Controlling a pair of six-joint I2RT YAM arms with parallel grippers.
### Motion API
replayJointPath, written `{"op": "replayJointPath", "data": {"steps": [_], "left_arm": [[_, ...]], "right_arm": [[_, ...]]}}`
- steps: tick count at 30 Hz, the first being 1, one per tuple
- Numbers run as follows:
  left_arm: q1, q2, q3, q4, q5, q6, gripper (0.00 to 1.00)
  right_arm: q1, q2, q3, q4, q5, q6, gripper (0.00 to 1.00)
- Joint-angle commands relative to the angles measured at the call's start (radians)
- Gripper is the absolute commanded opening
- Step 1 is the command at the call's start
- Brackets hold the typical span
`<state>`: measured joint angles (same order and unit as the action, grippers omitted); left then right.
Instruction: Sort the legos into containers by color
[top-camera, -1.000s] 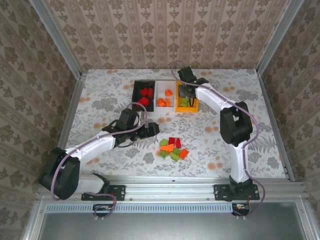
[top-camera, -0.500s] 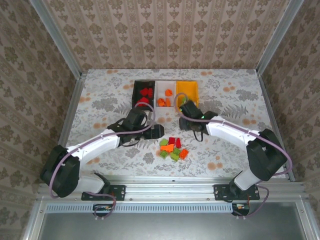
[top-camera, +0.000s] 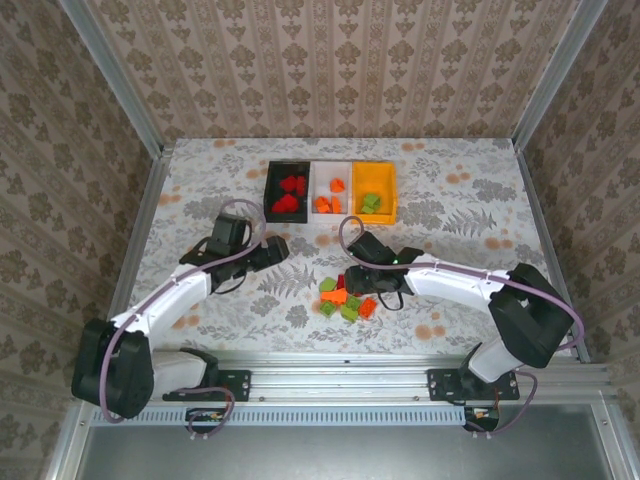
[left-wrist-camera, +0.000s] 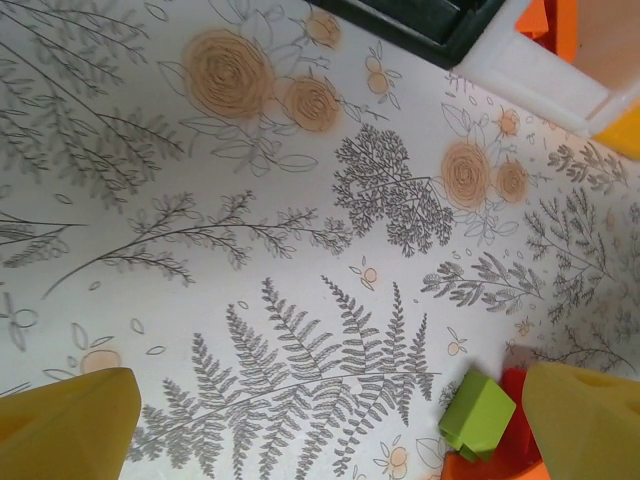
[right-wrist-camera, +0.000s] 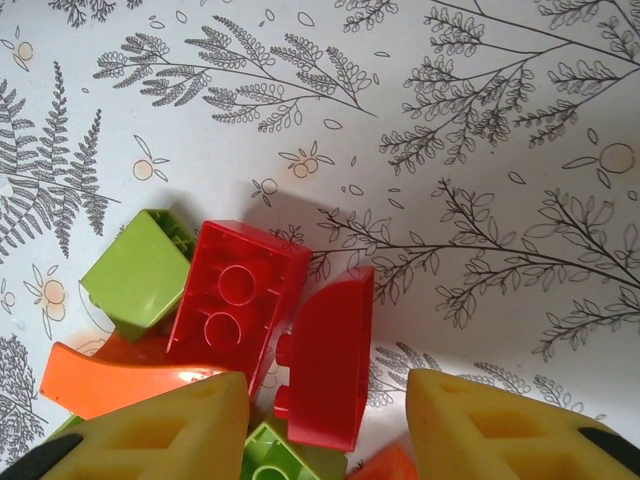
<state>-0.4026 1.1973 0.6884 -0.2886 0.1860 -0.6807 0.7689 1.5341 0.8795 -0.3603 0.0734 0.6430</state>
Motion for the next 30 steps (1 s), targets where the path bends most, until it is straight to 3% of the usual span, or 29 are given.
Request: {"op": "replayJointPath", "data": {"steps": [1, 15, 21, 26, 30], "left_arm": [[0.011, -0.023, -0.021, -0.035, 0.010, 0.007, 1.00], [0.029, -0.038, -0.044, -0.028, 0.023, 0.012, 1.00], [0.030, -0.042, -0.040, -0.032, 0.030, 0.016, 1.00], [0.048, -0.064, -0.033, -0.044, 0.025, 0.020, 1.00], [0.083, -0.056, -0.032, -0.032, 0.051, 0.006, 1.00]], "right_arm": [[0.006, 0.047, 0.010, 0.015, -0.008, 0.011, 0.43], [0.004, 0.109, 0.030, 0.012, 0.029, -0.002, 0.28], [0.005, 0.065, 0.039, 0.000, 0.062, -0.006, 0.23], [0.005, 0.015, 0.127, -0.047, 0.108, -0.049, 0.23], [0.001, 0.072, 0.286, -0.053, 0.118, -0.108, 0.23]]}}
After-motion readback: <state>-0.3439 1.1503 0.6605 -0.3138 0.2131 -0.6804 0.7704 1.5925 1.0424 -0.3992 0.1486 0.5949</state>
